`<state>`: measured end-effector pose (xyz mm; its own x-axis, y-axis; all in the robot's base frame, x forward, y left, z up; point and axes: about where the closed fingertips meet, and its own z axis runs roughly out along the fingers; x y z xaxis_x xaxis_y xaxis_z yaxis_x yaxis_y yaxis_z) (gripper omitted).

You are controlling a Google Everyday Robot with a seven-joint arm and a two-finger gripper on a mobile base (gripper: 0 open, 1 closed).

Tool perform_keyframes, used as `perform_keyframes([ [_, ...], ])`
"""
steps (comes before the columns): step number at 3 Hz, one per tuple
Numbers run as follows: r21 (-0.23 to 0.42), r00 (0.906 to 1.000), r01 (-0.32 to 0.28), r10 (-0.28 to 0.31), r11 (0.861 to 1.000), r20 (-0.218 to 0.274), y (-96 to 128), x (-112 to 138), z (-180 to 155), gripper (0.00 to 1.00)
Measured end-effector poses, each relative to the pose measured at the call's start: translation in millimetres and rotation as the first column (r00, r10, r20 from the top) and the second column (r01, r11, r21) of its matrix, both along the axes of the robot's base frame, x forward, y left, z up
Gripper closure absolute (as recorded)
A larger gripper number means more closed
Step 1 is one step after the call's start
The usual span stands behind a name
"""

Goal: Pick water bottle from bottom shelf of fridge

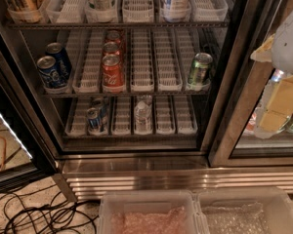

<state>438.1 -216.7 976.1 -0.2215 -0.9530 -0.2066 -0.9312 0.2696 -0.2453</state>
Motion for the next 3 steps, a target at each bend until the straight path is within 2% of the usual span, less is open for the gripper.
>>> perform_keyframes([
  [1,0.0,1.0,0.0,0.0,1.0,0.0,0,0,0,0.0],
  [2,0.031,0.9987,0.05,-0.05,0.998,-0.005,6,4,-13,0.0],
  [3,0.115,0.994,0.107,-0.104,0.988,-0.032,12,12,-33,0.0],
])
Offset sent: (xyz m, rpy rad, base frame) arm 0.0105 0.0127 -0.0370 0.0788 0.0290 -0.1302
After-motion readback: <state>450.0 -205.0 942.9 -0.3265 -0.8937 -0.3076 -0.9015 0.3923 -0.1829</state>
